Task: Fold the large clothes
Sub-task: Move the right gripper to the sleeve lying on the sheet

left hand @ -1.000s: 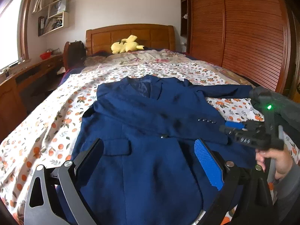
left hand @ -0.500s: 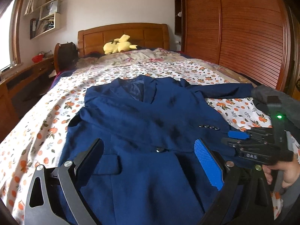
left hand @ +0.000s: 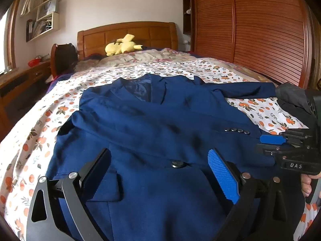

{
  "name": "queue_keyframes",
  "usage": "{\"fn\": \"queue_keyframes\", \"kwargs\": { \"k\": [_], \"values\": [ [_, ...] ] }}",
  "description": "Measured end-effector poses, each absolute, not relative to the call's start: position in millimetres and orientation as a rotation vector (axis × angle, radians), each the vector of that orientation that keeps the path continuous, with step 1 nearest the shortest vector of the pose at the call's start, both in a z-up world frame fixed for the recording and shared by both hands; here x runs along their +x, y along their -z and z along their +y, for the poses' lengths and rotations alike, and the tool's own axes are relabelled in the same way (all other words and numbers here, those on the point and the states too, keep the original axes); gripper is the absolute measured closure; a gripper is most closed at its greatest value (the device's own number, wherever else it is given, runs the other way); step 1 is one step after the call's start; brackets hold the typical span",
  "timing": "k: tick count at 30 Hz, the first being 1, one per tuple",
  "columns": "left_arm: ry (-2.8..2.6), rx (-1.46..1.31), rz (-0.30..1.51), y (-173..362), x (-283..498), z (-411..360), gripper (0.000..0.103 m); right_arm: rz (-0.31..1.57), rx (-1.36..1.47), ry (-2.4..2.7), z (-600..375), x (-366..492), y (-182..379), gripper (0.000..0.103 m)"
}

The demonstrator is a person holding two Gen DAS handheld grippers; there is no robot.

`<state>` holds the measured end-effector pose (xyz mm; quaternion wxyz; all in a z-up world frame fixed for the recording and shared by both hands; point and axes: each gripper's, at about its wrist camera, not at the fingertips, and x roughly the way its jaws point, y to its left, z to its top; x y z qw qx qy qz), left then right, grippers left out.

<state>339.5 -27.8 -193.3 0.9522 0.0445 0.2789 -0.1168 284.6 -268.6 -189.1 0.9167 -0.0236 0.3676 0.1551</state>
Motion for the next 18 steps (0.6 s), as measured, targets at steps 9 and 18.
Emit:
{"fn": "queue_keyframes", "kwargs": {
  "k": [9,18],
  "values": [
    [0.226,0.083,0.507,197.7,327.8,-26.0,0.003,0.739,-0.040,-0.317,-268.6,281.8,185.5,0.069],
    [0.226,0.087,0.446,192.4,316.2,-25.3,0.003,0.667,-0.045,-0.274,-283.0,275.1,149.4,0.069]
  ]
}}
